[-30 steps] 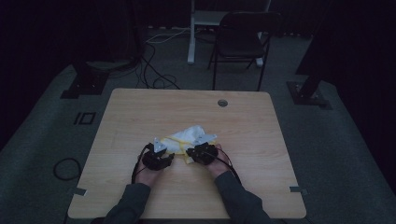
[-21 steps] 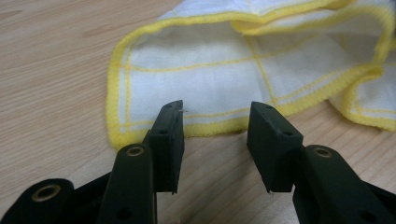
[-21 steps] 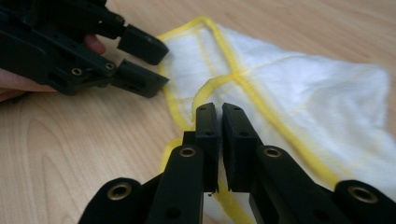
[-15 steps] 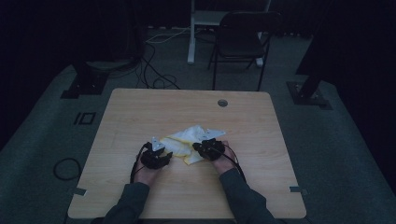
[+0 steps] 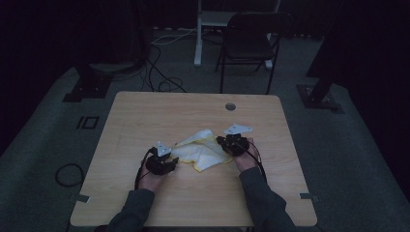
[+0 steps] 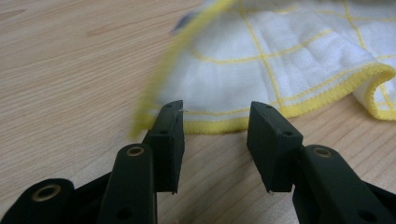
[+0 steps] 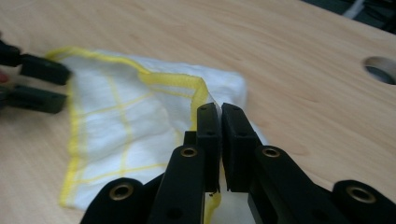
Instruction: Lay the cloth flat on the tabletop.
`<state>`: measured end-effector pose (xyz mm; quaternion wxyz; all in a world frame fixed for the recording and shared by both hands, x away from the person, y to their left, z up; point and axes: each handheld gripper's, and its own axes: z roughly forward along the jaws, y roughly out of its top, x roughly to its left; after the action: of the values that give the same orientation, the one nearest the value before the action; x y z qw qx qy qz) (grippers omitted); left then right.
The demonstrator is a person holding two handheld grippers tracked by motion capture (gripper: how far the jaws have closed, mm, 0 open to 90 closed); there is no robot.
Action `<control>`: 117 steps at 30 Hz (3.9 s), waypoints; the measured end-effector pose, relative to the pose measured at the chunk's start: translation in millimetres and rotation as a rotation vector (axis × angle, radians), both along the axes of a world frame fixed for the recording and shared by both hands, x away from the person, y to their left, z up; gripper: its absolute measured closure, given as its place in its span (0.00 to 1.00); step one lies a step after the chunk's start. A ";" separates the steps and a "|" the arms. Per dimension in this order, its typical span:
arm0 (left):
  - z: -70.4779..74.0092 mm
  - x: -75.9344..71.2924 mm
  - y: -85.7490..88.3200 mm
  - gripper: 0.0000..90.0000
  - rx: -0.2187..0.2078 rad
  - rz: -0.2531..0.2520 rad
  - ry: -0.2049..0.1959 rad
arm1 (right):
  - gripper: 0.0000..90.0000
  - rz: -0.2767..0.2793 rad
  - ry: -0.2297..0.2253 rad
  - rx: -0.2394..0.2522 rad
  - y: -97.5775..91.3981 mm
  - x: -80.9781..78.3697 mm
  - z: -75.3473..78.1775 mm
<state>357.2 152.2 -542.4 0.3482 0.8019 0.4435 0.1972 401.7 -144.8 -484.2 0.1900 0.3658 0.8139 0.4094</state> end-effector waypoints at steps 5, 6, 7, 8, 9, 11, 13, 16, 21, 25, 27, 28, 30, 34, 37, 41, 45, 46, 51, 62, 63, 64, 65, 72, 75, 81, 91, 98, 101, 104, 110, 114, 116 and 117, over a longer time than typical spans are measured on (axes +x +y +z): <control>0.1 0.2 0.6 0.64 0.000 0.001 0.000 | 0.97 -0.051 -0.002 0.003 -16.6 7.9 3.6; 0.1 0.3 0.7 0.65 -0.001 0.001 0.001 | 0.97 -0.060 -0.005 0.003 -19.8 9.5 4.3; 0.2 0.3 0.8 0.65 0.000 0.001 0.002 | 0.97 -0.070 -0.005 0.007 -22.9 10.5 5.1; 0.3 0.4 0.9 0.65 0.000 0.000 0.003 | 0.97 -0.078 -0.007 0.009 -26.3 11.8 5.6; 0.3 0.5 1.0 0.65 0.000 0.000 0.003 | 0.97 -0.089 -0.008 0.011 -29.7 13.0 5.7; 0.4 0.5 0.9 0.65 0.000 0.000 0.004 | 0.97 -0.108 0.001 0.023 -36.2 14.9 5.4; 0.5 0.4 0.4 0.65 0.001 0.004 0.004 | 0.97 -0.114 0.012 0.037 -41.2 16.0 4.5; 0.8 -0.5 -0.8 0.63 0.004 0.007 0.007 | 0.97 -0.110 0.011 0.031 -41.9 15.0 3.1; 2.8 -3.9 -4.8 0.57 0.057 0.031 -0.008 | 0.97 -0.097 0.011 0.026 -37.8 13.7 1.5; 6.8 -7.4 -10.8 0.52 0.067 0.012 -0.048 | 0.97 -0.090 0.011 0.026 -35.9 13.0 1.8; 9.1 -8.2 -14.3 0.52 0.072 0.001 -0.071 | 0.97 -0.087 0.011 0.025 -35.1 12.9 1.9; 10.2 -8.1 -15.9 0.52 0.081 -0.005 -0.083 | 0.97 -0.085 0.011 0.025 -34.8 12.9 1.8; 11.9 -7.2 -19.3 0.55 0.095 -0.013 -0.096 | 0.97 -0.085 0.011 0.025 -34.1 13.0 1.7; 14.0 -4.7 -23.4 0.64 0.123 -0.024 -0.113 | 0.97 -0.081 0.013 0.024 -33.0 13.0 1.3; 17.4 -2.0 -22.3 0.82 0.127 -0.013 -0.110 | 0.97 -0.079 0.015 0.026 -33.7 13.4 1.0; 21.4 2.2 -13.4 0.97 0.086 0.009 -0.090 | 0.97 -0.089 0.013 0.025 -36.4 14.1 1.7; 23.7 5.3 -3.9 0.98 0.056 0.026 -0.075 | 0.97 -0.109 0.012 0.025 -41.8 15.8 1.8; 24.2 6.0 -1.5 0.98 0.046 0.028 -0.071 | 0.97 -0.117 0.013 0.027 -43.4 16.2 1.8; 23.5 9.1 11.9 0.98 -0.010 0.060 -0.034 | 0.97 -0.163 0.016 0.021 -54.8 18.7 -0.2; 15.7 13.9 36.7 0.98 -0.055 0.138 0.047 | 0.97 -0.253 0.056 0.036 -84.4 22.4 -8.2; 15.0 14.6 38.8 0.98 -0.060 0.143 0.053 | 0.97 -0.257 0.060 0.035 -86.0 22.5 -9.6; 14.2 15.2 40.6 0.98 -0.064 0.149 0.060 | 0.97 -0.260 0.066 0.032 -87.7 22.8 -11.0; 13.1 16.0 42.0 0.98 -0.071 0.157 0.067 | 0.97 -0.266 0.074 0.032 -88.8 23.1 -12.6; 9.7 18.0 46.2 0.92 -0.064 0.195 0.081 | 0.97 -0.295 0.114 0.022 -92.3 26.0 -24.2; 13.7 15.3 50.7 0.80 -0.072 0.201 0.062 | 0.88 -0.333 0.115 0.014 -94.9 26.7 -25.6; 26.7 6.6 50.6 0.74 -0.072 0.170 0.007 | 0.80 -0.322 0.096 0.021 -100.5 20.3 -18.8; 32.2 4.4 24.8 0.72 -0.060 0.081 -0.011 | 0.79 -0.217 0.081 0.006 -85.2 -6.4 -24.4; 33.5 5.7 2.3 0.71 -0.059 0.020 -0.013 | 0.78 -0.189 0.115 -0.001 -75.5 -15.4 -41.9; 34.2 6.0 -10.2 0.70 -0.051 -0.018 -0.014 | 0.75 -0.184 0.123 -0.002 -70.8 -17.6 -47.3; 35.4 6.1 -22.8 0.70 -0.033 -0.065 -0.020 | 0.75 -0.178 0.129 -0.006 -66.8 -18.3 -51.5; 41.2 8.9 -45.2 0.68 -0.033 -0.124 -0.033 | 0.74 -0.176 0.127 -0.032 -63.0 -19.1 -54.9; 44.5 10.8 -58.9 0.67 -0.028 -0.154 -0.035 | 0.74 -0.177 0.128 -0.032 -63.4 -19.6 -56.1; 45.5 12.1 -66.8 0.67 -0.025 -0.164 -0.040 | 0.74 -0.179 0.128 -0.025 -64.1 -19.7 -56.6; 45.9 12.8 -70.6 0.66 -0.019 -0.170 -0.039 | 0.74 -0.180 0.129 -0.021 -64.6 -19.7 -56.8</control>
<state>370.0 81.6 -496.5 0.3798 0.8295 0.3687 0.1784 382.0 -209.5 -541.0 0.1768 0.4610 0.7926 0.3579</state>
